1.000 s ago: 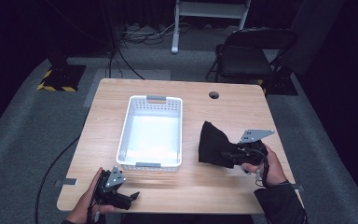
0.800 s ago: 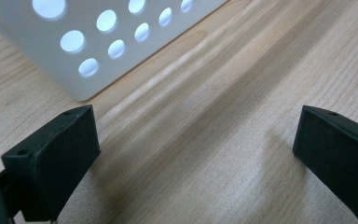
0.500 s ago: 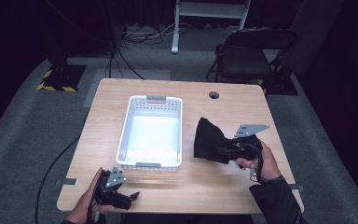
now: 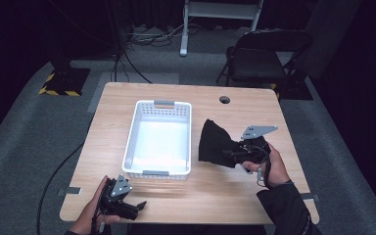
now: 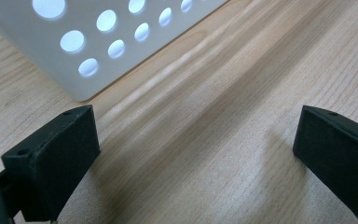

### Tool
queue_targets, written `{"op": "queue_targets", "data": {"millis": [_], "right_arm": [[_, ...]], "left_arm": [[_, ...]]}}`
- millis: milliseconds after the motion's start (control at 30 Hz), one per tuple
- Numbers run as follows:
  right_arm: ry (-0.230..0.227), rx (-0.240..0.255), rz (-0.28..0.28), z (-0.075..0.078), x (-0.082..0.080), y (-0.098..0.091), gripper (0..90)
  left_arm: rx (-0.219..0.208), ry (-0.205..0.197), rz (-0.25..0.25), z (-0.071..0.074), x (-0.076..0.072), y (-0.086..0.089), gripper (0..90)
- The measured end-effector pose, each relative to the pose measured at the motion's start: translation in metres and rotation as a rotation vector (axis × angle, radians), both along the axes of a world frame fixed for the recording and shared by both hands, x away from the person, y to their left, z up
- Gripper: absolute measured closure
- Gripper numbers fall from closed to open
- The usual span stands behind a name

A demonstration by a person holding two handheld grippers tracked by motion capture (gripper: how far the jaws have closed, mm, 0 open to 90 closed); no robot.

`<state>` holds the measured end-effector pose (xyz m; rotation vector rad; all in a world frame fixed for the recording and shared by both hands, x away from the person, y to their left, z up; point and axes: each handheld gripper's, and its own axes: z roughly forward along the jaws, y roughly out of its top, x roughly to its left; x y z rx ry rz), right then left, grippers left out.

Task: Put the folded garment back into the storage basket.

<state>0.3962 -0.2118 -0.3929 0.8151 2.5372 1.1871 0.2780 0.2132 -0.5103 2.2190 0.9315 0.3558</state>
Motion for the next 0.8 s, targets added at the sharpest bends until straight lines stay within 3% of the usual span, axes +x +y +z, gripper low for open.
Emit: {"op": "queue_targets", "data": {"millis": [800], "right_arm": [[-0.004, 0.017, 0.04, 0.009, 0.009, 0.033, 58.4]], "left_arm": [[0.0, 0.0, 0.0, 0.0, 0.0, 0.0, 0.2]]}}
